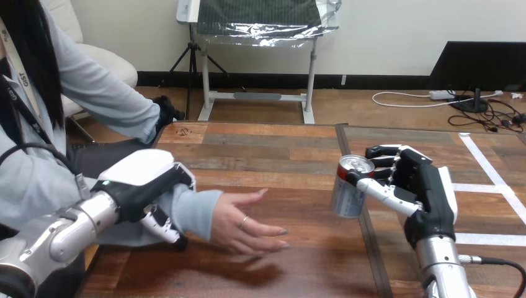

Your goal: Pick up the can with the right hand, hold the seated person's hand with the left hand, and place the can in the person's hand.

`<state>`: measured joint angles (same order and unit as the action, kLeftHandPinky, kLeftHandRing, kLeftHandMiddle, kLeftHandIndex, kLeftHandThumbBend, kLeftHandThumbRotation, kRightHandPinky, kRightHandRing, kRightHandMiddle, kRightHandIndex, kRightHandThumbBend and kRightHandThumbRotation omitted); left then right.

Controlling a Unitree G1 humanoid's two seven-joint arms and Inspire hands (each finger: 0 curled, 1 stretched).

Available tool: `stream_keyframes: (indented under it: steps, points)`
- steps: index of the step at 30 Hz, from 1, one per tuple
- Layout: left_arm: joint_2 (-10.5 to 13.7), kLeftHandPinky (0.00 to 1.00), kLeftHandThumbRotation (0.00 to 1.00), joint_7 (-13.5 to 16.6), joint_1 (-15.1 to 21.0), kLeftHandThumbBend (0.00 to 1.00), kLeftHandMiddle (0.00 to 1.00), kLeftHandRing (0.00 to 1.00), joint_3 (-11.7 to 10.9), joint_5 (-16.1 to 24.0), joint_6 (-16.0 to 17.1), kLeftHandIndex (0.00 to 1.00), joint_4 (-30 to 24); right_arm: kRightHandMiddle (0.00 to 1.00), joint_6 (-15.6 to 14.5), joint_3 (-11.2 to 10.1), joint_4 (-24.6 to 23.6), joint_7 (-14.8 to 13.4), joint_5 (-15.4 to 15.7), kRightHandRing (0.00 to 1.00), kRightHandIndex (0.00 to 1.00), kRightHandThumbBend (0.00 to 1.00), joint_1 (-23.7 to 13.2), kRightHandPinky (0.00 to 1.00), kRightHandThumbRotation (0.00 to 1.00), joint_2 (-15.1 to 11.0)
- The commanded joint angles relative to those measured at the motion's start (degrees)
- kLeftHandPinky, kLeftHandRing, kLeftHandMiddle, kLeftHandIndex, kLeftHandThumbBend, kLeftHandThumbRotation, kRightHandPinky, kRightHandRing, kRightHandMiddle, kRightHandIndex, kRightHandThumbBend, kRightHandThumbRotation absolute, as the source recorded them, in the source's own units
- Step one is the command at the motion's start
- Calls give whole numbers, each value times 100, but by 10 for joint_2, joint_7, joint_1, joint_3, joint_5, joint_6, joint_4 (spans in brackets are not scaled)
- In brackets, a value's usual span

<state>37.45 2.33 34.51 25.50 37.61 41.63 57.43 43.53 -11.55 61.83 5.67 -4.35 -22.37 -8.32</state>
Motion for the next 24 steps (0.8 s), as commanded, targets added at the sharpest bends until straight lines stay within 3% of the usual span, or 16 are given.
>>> stream_keyframes:
  steps: [1,14,24]
  points:
    - [-7,26,0,-5,27,86,38,32,-30,-32,15,41,-77,49,27,2,-4,9,-5,42,52,78,-69,38,0,12]
    - [-12,24,0,-32,11,89,37,30,-52,-54,9,40,-130,48,34,19,0,-14,30,41,52,80,-66,36,0,18]
    - [-17,24,0,-51,5,88,37,29,-61,-68,-1,39,-163,47,35,26,-2,-11,32,40,51,81,-62,35,0,31]
